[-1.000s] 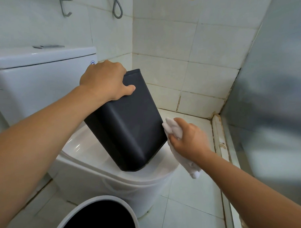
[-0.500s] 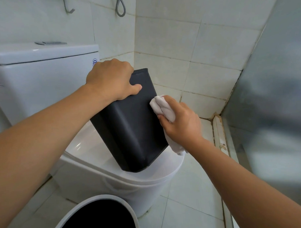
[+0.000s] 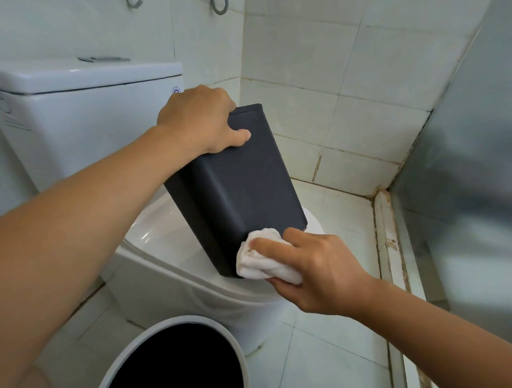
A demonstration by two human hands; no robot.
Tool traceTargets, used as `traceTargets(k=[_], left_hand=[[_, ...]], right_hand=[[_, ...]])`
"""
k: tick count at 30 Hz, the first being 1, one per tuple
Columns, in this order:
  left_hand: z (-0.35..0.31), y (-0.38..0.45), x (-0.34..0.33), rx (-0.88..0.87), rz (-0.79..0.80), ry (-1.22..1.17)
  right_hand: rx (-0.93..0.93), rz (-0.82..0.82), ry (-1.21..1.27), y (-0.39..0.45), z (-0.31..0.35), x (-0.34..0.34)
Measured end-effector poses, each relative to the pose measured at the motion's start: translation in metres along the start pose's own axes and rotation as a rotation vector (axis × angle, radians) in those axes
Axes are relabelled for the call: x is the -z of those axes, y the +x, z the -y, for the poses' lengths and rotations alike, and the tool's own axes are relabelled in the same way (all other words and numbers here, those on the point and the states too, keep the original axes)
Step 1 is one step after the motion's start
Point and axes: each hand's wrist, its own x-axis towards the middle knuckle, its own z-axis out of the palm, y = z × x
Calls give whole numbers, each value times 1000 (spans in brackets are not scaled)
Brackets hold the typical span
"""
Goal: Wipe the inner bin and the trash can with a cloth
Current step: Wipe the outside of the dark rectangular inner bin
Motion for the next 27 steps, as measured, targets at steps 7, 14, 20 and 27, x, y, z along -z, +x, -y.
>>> traceTargets(k=[7,14,20,27], left_hand=[[-3,0,0,-24,-7,34],[-3,0,-1,-64,-24,55],[-5,0,-2,-68,-35,65],[-1,-3,2,-129,-7,42]], right_hand=[[115,73,-74,-9,2,5],[-322,-138,86,42,-5,6],[-264,-92,123,39,-1,6],[-201,3,111,14,0,5]])
